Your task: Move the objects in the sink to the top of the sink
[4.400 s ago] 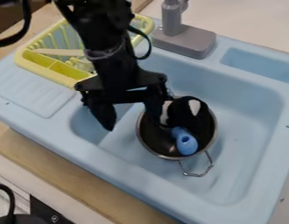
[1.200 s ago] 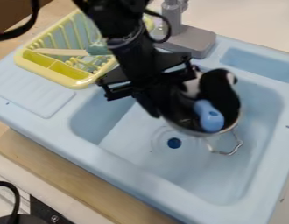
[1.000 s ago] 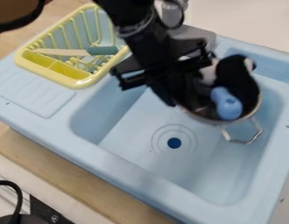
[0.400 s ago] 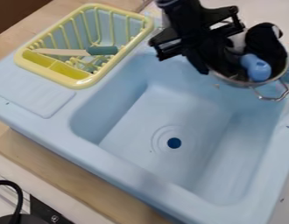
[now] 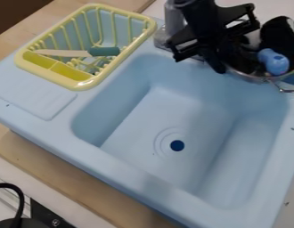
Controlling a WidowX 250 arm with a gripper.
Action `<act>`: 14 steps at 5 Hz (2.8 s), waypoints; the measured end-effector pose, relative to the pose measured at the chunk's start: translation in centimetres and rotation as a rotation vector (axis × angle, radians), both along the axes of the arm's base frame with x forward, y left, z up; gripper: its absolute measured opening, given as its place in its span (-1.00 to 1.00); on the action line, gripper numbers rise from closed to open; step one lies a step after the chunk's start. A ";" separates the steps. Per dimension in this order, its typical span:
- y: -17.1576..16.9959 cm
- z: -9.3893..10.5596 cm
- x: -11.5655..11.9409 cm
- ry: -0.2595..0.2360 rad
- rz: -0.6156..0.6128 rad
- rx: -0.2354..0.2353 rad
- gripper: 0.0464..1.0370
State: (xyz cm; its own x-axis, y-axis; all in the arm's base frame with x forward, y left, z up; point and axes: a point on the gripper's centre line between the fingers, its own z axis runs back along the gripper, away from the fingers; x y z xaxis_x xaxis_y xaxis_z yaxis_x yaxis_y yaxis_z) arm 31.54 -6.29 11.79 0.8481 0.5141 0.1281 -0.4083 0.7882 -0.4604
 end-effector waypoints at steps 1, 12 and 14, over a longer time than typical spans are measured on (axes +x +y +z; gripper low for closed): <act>-0.1 -0.2 0.4 0.003 0.015 -0.010 -0.98; 1.0 0.3 -0.2 0.075 0.052 0.033 0.92; 1.1 2.3 -0.8 0.038 0.064 0.064 0.92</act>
